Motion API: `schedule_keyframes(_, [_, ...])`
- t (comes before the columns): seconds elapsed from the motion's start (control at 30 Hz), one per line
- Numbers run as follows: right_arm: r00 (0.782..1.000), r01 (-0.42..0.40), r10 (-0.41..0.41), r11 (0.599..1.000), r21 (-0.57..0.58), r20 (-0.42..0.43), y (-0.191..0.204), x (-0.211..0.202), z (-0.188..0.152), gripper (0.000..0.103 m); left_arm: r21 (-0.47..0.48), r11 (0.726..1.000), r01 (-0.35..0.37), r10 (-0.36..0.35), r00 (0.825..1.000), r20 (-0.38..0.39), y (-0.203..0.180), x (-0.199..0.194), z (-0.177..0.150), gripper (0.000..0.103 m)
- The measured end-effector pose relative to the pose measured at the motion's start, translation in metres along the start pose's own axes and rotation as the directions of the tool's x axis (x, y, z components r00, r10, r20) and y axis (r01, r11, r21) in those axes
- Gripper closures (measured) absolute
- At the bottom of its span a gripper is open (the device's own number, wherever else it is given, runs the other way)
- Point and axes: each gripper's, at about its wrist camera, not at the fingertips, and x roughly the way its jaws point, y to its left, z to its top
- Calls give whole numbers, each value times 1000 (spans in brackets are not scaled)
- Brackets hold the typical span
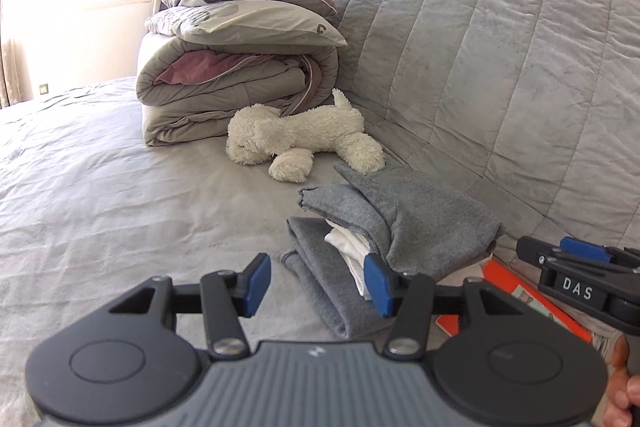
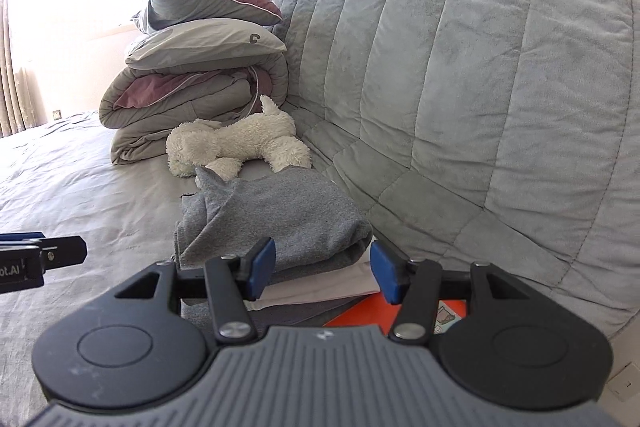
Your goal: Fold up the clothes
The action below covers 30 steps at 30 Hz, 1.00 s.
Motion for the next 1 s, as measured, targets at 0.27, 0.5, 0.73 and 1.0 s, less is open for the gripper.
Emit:
schedule_keyframes(0.27, [1000,-4,6,997,72,-29,5,-16,1,47,21,999,-48,47,999,3,-2,-7,-2,49])
schedule_keyframes(0.5, [1000,2,-3,998,64,20,12,-26,2,13,14,998,-54,54,999,3,2,-11,-2,9])
schedule_keyframes(0.73, [999,23,-22,999,44,-39,22,-21,4,0,-8,999,-49,48,998,-36,9,-10,-1,0])
schedule_keyframes(1.0, [998,62,-61,998,32,-27,32,-25,1,0,-20,999,-42,41,997,-69,19,-6,-11,0])
